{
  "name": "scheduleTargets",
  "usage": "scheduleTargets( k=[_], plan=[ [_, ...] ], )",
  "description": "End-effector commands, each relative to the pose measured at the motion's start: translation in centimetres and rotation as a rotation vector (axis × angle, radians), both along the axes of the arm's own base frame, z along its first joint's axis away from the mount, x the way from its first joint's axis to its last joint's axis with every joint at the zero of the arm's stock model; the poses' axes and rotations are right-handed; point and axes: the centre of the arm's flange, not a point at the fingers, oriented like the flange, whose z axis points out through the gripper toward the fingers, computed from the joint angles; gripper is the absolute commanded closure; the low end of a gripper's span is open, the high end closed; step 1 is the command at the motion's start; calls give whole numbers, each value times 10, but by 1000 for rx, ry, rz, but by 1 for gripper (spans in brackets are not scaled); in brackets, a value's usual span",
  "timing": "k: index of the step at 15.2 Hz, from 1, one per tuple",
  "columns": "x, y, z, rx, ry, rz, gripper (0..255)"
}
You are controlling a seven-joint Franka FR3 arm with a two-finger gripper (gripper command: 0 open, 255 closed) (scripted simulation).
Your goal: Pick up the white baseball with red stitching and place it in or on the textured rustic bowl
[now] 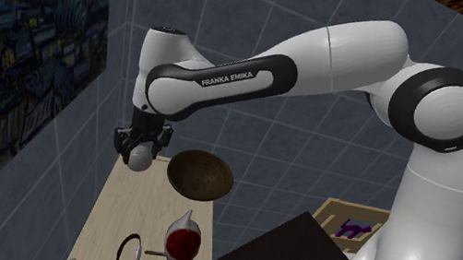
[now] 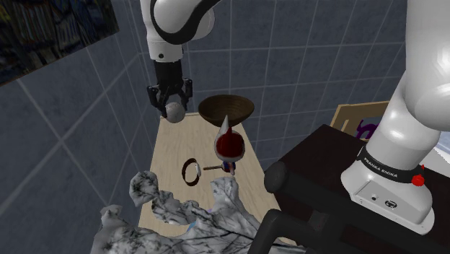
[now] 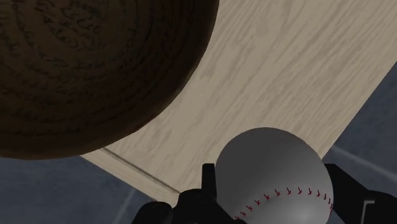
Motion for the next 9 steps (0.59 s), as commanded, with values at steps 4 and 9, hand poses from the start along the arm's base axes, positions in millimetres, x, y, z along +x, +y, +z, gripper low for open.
scheduleTargets(
  k=[4, 9],
  plan=[
    [0, -1, 27, 0, 0, 0, 255],
    [0, -1, 53, 0, 0, 0, 255]
  ],
)
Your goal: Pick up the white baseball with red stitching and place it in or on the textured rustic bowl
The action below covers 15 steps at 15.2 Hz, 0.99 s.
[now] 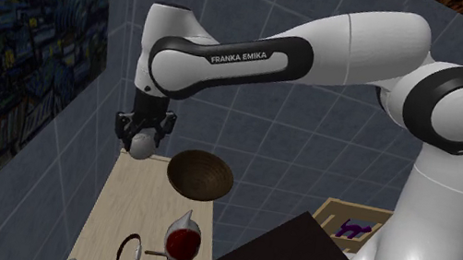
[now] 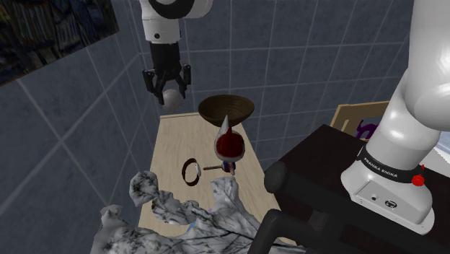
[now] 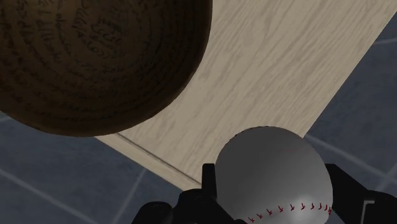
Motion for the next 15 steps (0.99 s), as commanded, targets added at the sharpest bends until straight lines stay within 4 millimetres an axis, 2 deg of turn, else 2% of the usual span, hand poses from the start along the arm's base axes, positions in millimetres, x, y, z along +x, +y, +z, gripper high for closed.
scheduleTargets(
  k=[1, 15],
  plan=[
    [0, -1, 12, 0, -2, -1, 255],
    [0, -1, 83, 0, -2, -1, 255]
  ],
)
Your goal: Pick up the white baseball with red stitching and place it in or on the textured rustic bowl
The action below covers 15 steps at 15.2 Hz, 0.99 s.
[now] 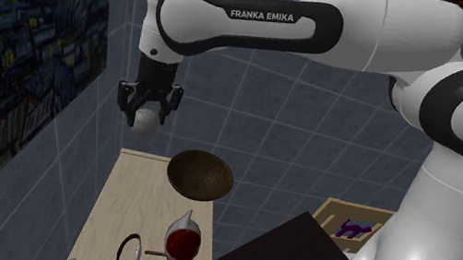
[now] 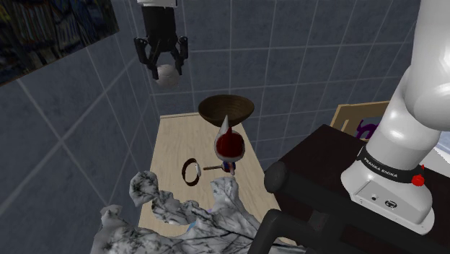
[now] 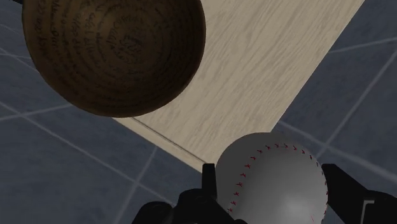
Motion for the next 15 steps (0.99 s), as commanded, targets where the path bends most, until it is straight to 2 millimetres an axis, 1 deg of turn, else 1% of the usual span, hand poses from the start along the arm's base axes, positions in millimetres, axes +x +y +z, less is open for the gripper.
scheduleTargets(
  k=[1, 12, 13, 15],
  plan=[
    [-8, -11, 4, 0, 0, 0, 255],
    [-98, -125, 7, 0, 0, 0, 255],
    [-104, -133, 8, 0, 0, 0, 255],
    [-104, -133, -3, 0, 0, 0, 255]
  ],
)
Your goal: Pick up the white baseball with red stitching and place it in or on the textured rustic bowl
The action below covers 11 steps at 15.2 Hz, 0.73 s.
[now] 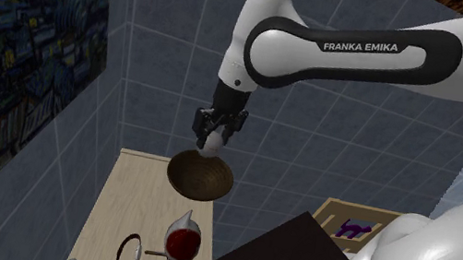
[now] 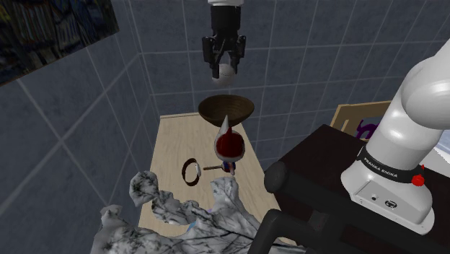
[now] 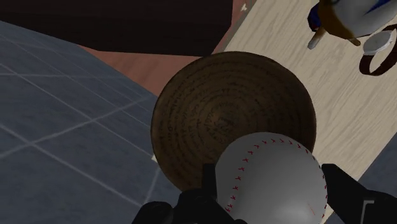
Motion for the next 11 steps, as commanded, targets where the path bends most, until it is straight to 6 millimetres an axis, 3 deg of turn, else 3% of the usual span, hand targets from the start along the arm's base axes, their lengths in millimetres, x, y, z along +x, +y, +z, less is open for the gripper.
scheduleTargets(
  k=[1, 11],
  plan=[
    [-1, -2, -9, 0, 0, 0, 255],
    [-1, -2, -62, 0, 0, 0, 255]
  ],
)
